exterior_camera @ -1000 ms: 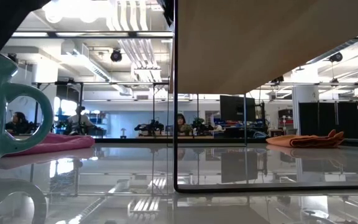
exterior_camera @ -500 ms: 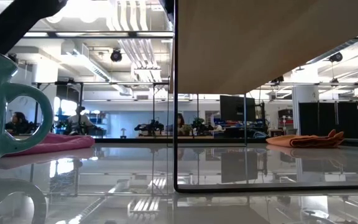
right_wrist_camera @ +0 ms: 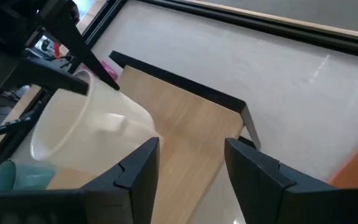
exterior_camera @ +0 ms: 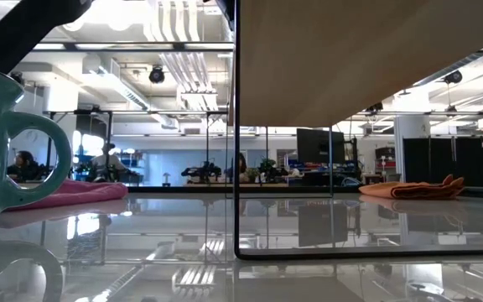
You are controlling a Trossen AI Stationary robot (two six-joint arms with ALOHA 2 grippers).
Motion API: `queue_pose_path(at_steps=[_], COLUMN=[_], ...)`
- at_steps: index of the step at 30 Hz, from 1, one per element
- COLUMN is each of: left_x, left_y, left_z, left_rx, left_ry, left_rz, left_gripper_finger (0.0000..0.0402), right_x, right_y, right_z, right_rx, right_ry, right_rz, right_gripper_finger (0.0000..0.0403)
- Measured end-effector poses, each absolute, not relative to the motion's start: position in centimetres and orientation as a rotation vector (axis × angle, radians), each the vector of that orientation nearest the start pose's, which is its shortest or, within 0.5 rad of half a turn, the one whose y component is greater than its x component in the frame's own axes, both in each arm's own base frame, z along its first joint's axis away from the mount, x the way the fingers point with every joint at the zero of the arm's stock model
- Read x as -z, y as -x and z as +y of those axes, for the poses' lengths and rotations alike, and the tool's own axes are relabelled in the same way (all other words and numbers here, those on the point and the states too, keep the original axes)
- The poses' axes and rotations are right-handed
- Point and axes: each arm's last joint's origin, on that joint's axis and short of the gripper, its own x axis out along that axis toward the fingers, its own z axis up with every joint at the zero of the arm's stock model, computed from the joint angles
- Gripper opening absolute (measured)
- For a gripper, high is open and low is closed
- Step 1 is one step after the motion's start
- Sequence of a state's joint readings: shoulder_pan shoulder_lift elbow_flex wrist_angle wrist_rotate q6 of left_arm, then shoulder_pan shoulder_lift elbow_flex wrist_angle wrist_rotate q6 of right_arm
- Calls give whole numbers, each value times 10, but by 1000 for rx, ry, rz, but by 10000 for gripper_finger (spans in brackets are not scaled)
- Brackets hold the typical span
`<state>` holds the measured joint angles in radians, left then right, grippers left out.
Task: Stack small to large cups/mugs on shelf
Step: Put the white mug on the shelf
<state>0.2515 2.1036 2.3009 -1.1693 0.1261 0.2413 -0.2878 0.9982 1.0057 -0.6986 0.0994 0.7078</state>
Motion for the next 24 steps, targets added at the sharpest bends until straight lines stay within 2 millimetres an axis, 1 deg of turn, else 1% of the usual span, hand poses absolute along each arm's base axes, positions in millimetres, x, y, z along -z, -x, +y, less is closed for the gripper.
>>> queue_pose_path(at_steps=[4,8,13,17,20,24], left_x=[-357,-362,-381,-392,-387,-373], left_y=[-425,-423,-415,-402,-395,-395], left_z=[104,103,102,99,99,100], left_rx=[9,0,-17,-62,-99,-115], left_ry=[-39,-45,-57,-53,-33,0], left_rz=[961,952,894,896,960,1032], left_gripper_finger=[80,109,134,141,141,141], right_x=[-326,-326,-322,-320,-321,-321], right_y=[-187,-187,-187,-188,-190,-192], right_z=[-58,-59,-59,-59,-59,-61], right_rx=[604,607,612,609,601,612], right_ry=[-734,-732,-731,-728,-724,-704], right_rz=[531,530,541,538,514,496], right_gripper_finger=[175,177,178,178,178,178])
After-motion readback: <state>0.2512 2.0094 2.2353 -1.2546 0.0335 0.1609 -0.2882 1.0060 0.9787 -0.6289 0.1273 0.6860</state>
